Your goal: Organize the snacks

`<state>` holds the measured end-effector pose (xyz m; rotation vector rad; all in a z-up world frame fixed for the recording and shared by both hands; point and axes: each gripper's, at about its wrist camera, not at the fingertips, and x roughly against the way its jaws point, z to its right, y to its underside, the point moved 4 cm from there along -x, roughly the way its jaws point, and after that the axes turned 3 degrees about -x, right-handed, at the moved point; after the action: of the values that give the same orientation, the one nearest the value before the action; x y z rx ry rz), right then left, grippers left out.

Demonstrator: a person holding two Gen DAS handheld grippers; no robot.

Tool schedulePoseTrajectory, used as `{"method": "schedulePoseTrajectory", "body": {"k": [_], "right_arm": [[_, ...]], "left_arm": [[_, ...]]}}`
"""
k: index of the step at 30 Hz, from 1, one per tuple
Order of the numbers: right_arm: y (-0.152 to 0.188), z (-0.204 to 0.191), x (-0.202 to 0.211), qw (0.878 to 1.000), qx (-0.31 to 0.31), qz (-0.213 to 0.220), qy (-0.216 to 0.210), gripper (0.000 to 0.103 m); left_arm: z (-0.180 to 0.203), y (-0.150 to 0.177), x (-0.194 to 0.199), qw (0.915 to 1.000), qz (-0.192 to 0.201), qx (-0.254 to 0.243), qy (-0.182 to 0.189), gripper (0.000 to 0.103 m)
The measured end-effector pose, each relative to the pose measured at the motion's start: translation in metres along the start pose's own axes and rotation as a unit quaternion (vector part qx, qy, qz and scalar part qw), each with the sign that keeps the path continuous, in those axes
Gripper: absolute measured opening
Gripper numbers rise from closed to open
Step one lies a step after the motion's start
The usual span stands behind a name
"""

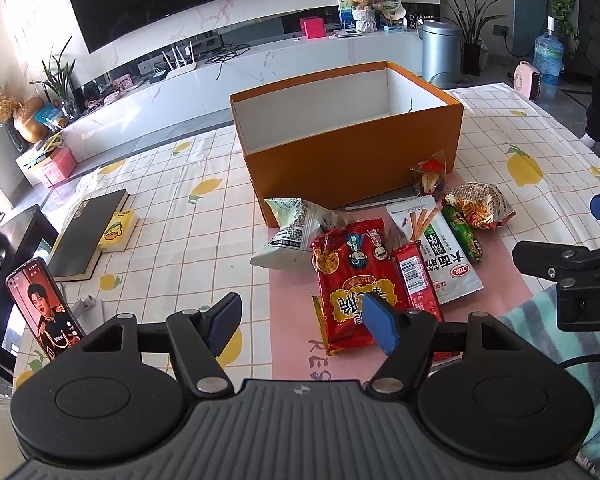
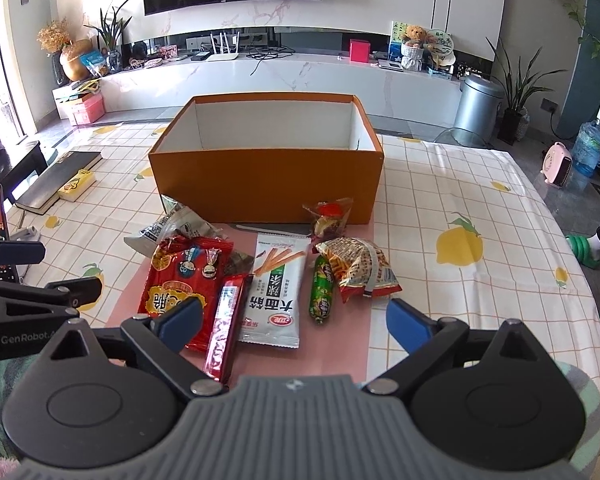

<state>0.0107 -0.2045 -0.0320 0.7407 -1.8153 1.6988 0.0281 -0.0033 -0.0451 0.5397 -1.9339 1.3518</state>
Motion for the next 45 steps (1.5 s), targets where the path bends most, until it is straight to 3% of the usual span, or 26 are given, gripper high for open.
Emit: {"method": "schedulePoseTrajectory", "body": {"k": [45], "right_arm": [[0.0013,-0.0025,0.0004,1.000,0.003,0.002,0.003,0.096]], "left_arm": [[0.0033,-0.0018,0.0033,1.0000,-0.001,-0.003,0.002,0.082]]}}
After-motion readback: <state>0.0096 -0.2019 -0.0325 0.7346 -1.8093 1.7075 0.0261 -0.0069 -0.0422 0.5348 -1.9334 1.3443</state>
